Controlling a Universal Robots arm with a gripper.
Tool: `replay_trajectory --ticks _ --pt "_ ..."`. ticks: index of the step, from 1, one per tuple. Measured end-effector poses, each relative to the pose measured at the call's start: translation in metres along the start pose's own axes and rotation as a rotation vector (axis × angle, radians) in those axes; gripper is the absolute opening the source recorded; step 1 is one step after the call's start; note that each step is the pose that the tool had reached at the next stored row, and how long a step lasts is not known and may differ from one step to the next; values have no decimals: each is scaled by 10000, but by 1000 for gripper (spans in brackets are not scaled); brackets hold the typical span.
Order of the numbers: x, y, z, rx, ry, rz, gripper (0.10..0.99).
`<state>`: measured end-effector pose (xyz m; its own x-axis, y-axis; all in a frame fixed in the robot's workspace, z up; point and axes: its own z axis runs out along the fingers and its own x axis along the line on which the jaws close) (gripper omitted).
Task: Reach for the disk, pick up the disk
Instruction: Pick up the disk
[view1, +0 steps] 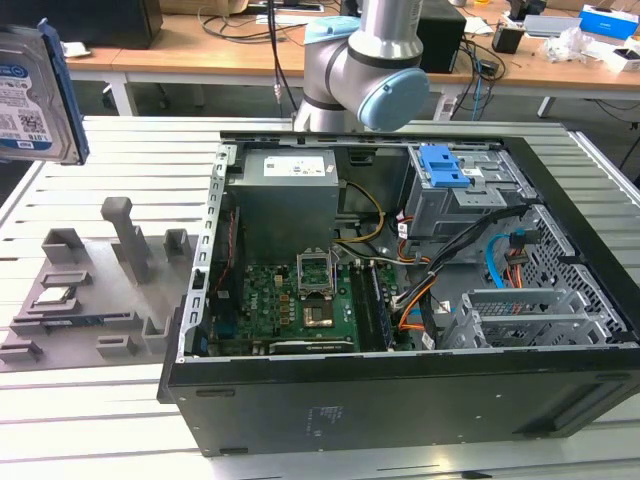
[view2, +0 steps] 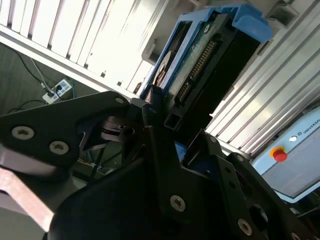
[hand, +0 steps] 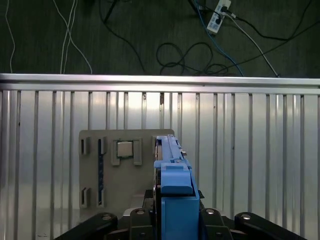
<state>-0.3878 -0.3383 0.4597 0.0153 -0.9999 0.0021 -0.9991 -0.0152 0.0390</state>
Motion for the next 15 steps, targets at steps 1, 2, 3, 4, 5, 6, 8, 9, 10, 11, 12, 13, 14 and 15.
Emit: replay_trajectory --ticks 1,2,3,4,5,6,8,9,10,11,12,13,14,15 --pt "0 1 -25 -1 0 0 365" --pt "0 2 -47 -1 1 0 365" --pt "-1 3 -75 -1 0 0 365" --pt "-1 5 -116 -1 0 0 365" --pt "-1 5 -137 -1 0 0 365" --pt "-1 6 -158 -1 0 -1 365" --pt "-1 8 -205 -2 0 0 365" --pt "-2 9 -226 -2 0 0 365" --pt "-2 10 -246 -1 0 0 365" --pt "-2 11 -276 -2 0 0 365" --pt "-3 13 -330 -3 0 0 365" --pt "-3 15 -374 -2 0 0 365" --pt "-3 15 -401 -3 1 0 365" --pt "-3 16 -419 -4 1 0 365"
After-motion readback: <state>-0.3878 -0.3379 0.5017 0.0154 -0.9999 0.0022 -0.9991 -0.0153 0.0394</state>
